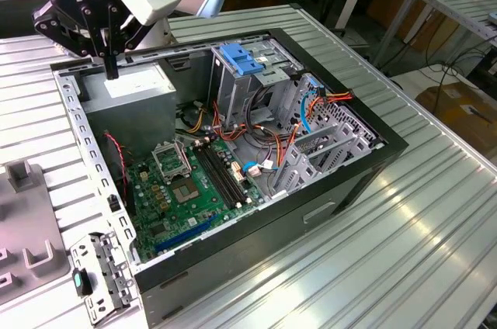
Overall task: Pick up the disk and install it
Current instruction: 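Reach for the disk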
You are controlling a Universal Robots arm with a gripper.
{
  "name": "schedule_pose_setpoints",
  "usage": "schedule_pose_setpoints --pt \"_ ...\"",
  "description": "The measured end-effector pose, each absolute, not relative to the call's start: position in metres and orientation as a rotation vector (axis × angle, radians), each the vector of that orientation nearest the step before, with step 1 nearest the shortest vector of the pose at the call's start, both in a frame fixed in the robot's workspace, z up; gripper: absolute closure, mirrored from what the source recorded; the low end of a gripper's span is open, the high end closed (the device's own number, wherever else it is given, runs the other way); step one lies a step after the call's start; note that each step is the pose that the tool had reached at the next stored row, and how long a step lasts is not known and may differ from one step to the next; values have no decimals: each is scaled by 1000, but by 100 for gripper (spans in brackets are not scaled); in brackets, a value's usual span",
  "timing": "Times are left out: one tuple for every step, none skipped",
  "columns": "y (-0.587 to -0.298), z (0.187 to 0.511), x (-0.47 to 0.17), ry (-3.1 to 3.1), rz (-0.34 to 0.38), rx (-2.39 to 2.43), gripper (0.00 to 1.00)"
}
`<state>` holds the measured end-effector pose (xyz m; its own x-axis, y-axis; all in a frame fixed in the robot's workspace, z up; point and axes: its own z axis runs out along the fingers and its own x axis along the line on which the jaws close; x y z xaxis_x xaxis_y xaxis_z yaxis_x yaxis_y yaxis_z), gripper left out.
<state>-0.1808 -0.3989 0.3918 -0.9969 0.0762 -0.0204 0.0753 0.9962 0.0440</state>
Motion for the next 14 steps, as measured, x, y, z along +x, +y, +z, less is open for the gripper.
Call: schedule_pose_setpoints --pt "-399 392 -181 3117 67 118 89" --pt "-399 392 -182 3117 67 118 89" --pt "-399 392 -182 3117 67 118 89" --pt "-399 392 -183 3117 67 118 89" --pt "-399 392 -183 3117 67 118 89" --pt "-399 392 -183 3117 67 118 89" --pt "-399 392 -184 3117 67 118 89" --pt "-399 392 -184 3117 68 118 89" --pt "-399 392 -185 3117 67 118 89" --pt "-399 392 -185 3117 68 118 89" --pt "-399 392 -186 3117 67 118 89" --pt "-399 392 -187 3117 67 118 89" --pt "-399 392 -187 3117 68 118 89" --pt "-399 392 -188 3117 68 118 89"
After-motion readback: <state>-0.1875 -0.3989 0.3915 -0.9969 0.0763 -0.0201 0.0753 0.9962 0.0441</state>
